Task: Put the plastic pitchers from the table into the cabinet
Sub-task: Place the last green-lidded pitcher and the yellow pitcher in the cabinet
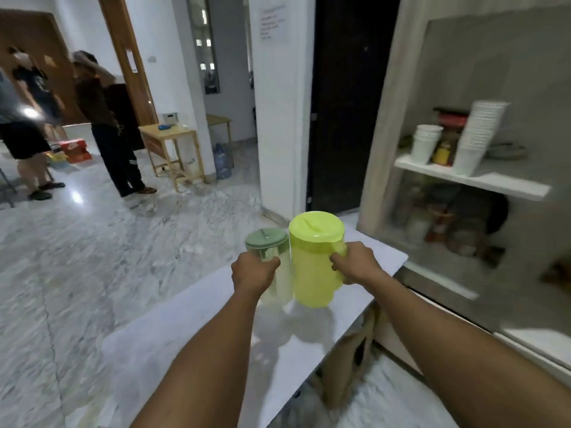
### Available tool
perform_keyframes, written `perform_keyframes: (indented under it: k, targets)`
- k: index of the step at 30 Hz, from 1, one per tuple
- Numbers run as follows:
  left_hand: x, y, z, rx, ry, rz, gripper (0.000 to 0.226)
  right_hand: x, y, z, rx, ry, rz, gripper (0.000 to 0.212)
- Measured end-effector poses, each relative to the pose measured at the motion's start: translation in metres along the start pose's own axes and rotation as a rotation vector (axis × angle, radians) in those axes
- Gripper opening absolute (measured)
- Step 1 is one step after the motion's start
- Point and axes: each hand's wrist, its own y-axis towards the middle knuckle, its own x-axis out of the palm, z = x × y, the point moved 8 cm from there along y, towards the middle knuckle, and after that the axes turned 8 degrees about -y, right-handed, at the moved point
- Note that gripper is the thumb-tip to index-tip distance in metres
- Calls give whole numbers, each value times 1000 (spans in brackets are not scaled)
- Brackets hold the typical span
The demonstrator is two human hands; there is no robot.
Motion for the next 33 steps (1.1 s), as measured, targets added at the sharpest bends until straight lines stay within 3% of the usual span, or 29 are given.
perform_keyframes:
  k: [9,15,23,33]
  targets:
    - [259,-138,165,332,-24,-425,38,-276,-105,202,313,-12,383,23]
    - [421,-274,273,466,-102,-611,40,-449,-188,323,449,-49,576,23]
    - [560,-383,397,562,-172,-705,36,-630,-250,412,502,-37,783,24]
    - [666,-353,486,654,-176,-678,28,-729,-182,461,468,41,902,29]
